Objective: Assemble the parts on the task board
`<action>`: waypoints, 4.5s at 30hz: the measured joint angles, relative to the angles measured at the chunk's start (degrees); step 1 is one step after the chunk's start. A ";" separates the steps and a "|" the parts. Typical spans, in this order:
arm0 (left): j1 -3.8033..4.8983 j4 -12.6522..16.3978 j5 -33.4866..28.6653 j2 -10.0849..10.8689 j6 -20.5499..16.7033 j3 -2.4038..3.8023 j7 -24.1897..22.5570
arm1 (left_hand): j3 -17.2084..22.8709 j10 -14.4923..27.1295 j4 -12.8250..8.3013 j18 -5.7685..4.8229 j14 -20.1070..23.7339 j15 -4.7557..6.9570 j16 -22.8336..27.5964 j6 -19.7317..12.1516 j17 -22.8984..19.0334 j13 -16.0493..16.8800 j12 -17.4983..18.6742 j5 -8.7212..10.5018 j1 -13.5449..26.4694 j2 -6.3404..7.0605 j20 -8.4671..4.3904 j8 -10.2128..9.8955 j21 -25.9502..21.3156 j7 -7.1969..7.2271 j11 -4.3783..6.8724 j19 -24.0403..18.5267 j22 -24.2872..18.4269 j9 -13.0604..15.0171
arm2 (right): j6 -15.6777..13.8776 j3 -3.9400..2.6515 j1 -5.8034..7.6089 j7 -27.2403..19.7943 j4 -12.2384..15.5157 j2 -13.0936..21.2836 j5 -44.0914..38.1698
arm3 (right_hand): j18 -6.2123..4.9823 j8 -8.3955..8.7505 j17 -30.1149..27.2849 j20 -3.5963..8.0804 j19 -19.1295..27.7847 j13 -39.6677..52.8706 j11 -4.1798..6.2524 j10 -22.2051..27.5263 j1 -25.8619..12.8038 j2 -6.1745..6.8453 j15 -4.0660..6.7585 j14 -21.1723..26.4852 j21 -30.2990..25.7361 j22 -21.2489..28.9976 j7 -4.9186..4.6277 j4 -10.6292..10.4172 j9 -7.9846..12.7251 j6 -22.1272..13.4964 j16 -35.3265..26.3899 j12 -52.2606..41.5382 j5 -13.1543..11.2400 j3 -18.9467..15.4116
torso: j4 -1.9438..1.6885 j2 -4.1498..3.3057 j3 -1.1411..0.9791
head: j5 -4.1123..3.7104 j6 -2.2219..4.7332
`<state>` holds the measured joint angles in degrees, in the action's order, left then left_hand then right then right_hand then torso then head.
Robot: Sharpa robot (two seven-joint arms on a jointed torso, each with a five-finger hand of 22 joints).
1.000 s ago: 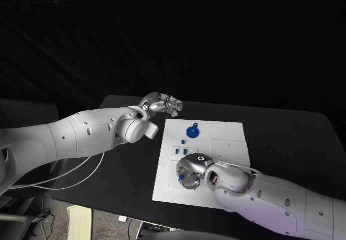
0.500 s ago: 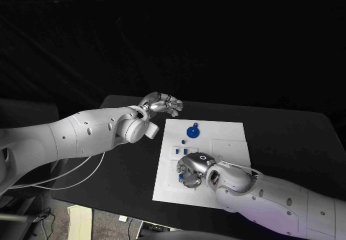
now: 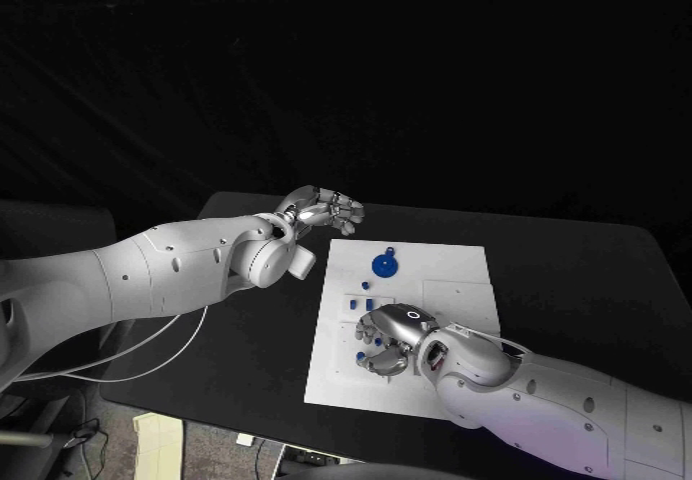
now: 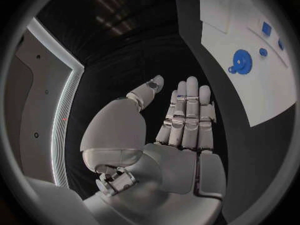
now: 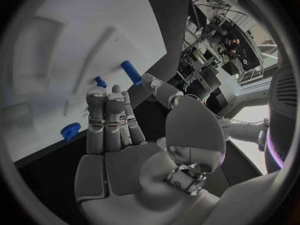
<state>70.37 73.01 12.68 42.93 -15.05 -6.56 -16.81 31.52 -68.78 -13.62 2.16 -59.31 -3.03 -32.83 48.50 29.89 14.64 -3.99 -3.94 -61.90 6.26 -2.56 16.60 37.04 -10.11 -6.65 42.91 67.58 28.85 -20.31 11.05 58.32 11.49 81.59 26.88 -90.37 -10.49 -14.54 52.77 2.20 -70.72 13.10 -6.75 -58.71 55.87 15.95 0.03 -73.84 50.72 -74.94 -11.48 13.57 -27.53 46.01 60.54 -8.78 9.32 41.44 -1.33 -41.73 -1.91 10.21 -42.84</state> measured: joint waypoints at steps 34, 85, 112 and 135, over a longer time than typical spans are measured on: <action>-0.89 -1.93 -0.37 -0.87 0.05 -0.08 -0.03 | 0.00 -0.01 0.00 -0.01 0.04 0.04 0.23 -0.15 0.25 -0.04 0.00 0.00 0.00 0.00 0.00 0.00 0.00 0.15 0.00 0.00 0.10 0.01 | 4.04 -3.73 11.02 -4.48 4.89 19.22 25.68 | -0.29 -2.47 1.02 1.02 -1.57 34.75 5.71 -4.74 -0.74 -4.75 5.22 -1.48 1.90 0.02 4.22 -2.80 -1.77 3.47 2.83 -44.01 -5.58 -2.39 | 0.72 1.23 -0.43 | -4.76 2.06; -6.13 -1.51 -5.59 -1.65 1.98 -1.22 -0.41 | -6.58 1.14 2.27 -0.08 0.35 -0.67 4.41 -2.47 3.07 -0.55 0.00 0.89 9.24 1.48 0.62 0.00 -2.35 -0.62 -0.31 -0.63 0.98 -0.94 | 21.22 1.65 4.33 18.49 -3.94 13.18 32.65 | 0.38 -2.38 6.87 3.21 -1.70 51.69 6.41 -4.25 -18.09 -6.83 5.91 -1.81 8.85 0.03 5.34 -6.15 -6.24 4.61 9.35 -58.33 -6.21 -2.30 | 1.54 9.88 -0.04 | -7.46 -7.16; -6.15 -1.04 -5.82 -1.14 3.61 -1.23 -0.60 | -7.11 1.53 1.73 -0.08 0.55 -0.87 5.11 -2.56 3.60 -0.65 0.00 0.89 10.04 0.68 0.82 0.00 -2.89 -0.72 -0.31 -0.83 1.10 -1.01 | 20.90 1.29 0.57 17.12 -9.34 7.94 31.19 | 0.39 -2.18 6.98 3.22 -1.30 52.16 6.36 -4.13 -18.44 -8.33 5.89 -1.82 9.25 0.04 5.25 -5.11 -24.34 4.52 9.35 -58.12 -6.21 -1.25 | 1.61 8.78 -0.10 | -7.11 -5.99; -6.15 -1.11 -5.89 -0.97 4.02 -1.22 -0.50 | -7.27 1.53 1.57 -0.08 0.55 -0.87 5.33 -2.71 3.90 -0.64 0.00 0.66 10.02 0.22 0.82 0.00 -3.11 -0.56 -0.31 -0.83 1.20 -1.04 | 17.94 1.33 0.75 15.68 -5.87 10.87 31.44 | 0.39 -2.55 6.97 2.50 -1.01 52.61 7.18 -4.98 -16.32 -15.25 6.25 -1.95 10.19 -0.01 5.93 -0.12 -7.83 5.21 9.35 -57.22 -5.97 2.78 | 1.69 8.50 -0.10 | -6.49 -5.76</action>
<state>64.22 71.90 6.80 41.96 -11.03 -7.78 -17.31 24.26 -67.25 -12.05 2.08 -58.76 -3.90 -27.50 45.79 33.79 14.00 -3.99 -3.27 -51.87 6.48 -1.74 16.60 33.93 -10.67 -6.96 42.08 68.79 27.81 -2.38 12.38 59.07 27.18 75.72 37.75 -58.92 -10.10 -17.10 59.74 4.70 -71.73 65.70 0.43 -63.69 39.55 0.70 6.28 -75.79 60.91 -74.95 -5.54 13.45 -35.36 51.22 69.89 -65.99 3.35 44.21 0.36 -33.22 -2.01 3.72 -48.60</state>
